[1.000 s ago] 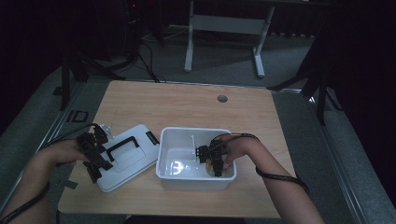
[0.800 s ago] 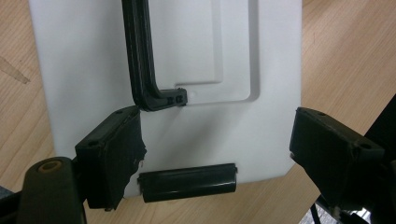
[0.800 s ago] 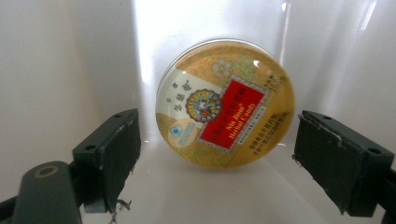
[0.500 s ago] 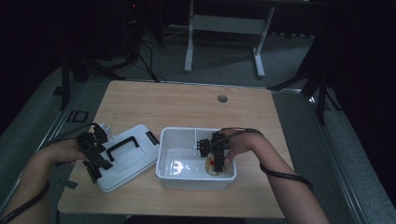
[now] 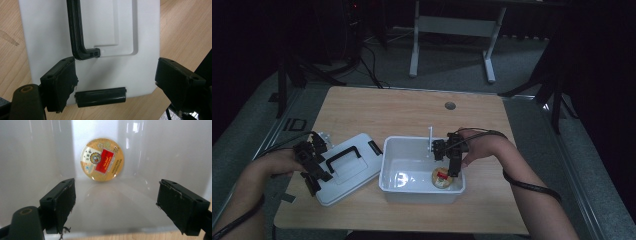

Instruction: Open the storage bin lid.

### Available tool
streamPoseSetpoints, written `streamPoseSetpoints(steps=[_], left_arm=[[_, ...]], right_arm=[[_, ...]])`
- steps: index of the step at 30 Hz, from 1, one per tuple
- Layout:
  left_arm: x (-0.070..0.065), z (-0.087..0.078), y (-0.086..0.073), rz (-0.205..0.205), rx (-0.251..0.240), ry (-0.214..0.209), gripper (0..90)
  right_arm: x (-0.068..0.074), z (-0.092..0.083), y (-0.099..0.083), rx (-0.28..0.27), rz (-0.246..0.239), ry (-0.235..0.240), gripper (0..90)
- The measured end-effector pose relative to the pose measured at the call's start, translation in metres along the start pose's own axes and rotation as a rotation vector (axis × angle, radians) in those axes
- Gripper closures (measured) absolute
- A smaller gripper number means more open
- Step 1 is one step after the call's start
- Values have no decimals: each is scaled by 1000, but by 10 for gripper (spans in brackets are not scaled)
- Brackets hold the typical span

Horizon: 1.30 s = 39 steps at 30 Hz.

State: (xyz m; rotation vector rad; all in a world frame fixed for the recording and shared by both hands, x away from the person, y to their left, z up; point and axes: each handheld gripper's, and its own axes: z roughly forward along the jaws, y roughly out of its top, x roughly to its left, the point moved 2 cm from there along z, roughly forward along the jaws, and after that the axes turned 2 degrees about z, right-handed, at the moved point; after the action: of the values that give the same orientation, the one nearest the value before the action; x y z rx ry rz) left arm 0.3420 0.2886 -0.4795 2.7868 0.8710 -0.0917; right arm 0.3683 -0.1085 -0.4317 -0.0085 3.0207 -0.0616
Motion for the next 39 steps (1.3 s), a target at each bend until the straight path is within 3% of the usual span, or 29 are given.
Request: streamPoseSetpoints(steps=[4,16,22,28,31,37,39], left_arm=[[0,0,0,-1,2,1,167],[0,-1,2,-3,3,9,167],[1,-3,2,-15,16,10,167],[1,-6,1,-17,15,18,167],[1,-6,1,-26,17,16,167],[3,-7,0,-40,11,25,167],[4,-6,0,-44,6,32,167]], right_arm=[[1,-11,-8,-30,4,2,153],[2,-21,-44,-39,40,-21,162],[1,-18,-63,-66,82,-16,132],[7,-13,-81,-94,53,17,116],[6,-8,-92,-112,70,39,132],[8,4,-110,-101,65,85,156],[10,9,-117,-104,71,59,145]])
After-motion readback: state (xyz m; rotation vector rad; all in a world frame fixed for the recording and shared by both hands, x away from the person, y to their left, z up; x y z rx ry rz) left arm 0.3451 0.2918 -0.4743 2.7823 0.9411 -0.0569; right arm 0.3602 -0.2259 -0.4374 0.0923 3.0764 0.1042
